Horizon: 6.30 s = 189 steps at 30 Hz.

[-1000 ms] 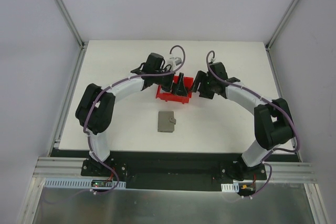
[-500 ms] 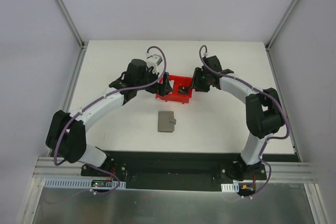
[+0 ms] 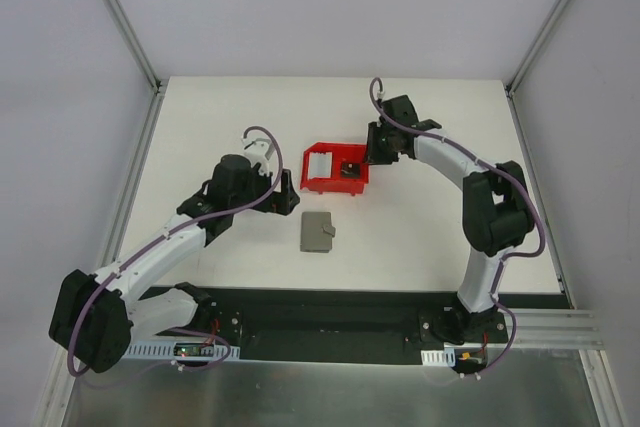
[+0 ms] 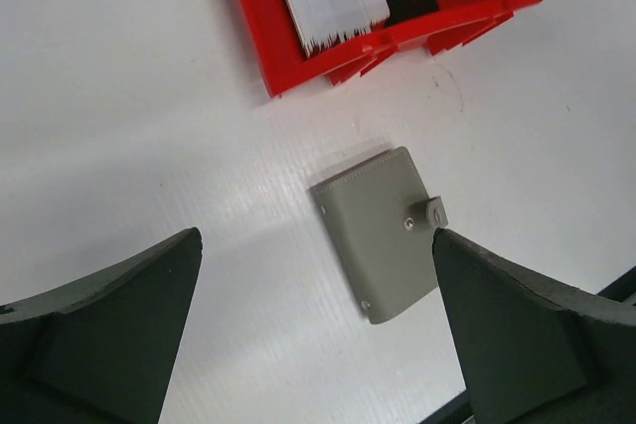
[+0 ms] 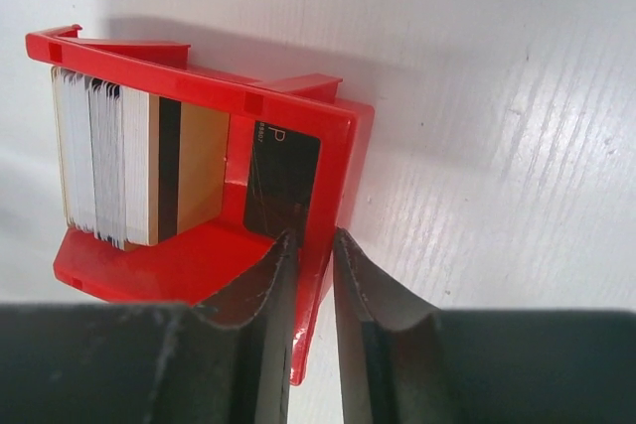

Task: Put the credit cards into the card holder
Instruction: Move the storage box to the center of the board, then turn over the card slot in the card holder.

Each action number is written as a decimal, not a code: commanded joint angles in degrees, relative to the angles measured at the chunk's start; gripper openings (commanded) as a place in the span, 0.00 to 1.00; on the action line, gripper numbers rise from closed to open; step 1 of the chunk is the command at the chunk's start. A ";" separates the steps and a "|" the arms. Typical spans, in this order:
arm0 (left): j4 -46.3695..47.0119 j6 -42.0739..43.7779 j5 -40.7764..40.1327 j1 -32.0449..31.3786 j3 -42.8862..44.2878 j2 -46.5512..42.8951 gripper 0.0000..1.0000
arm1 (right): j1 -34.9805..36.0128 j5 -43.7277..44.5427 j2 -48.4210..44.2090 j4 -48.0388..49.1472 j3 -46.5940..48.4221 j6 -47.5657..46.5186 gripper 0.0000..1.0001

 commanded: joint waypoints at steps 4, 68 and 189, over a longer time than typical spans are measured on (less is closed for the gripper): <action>0.67 -4.71 -2.86 0.19 -5.20 -6.28 0.99 | -0.17 -2.45 1.96 -3.96 4.10 -7.94 0.18; 4.00 -20.79 -6.74 0.19 -14.53 -6.91 0.99 | 19.69 7.74 -3.58 6.15 -7.07 6.46 0.37; 11.39 -23.52 14.09 -0.08 -8.99 3.90 0.92 | 29.45 7.21 -19.83 3.42 -13.56 14.20 0.00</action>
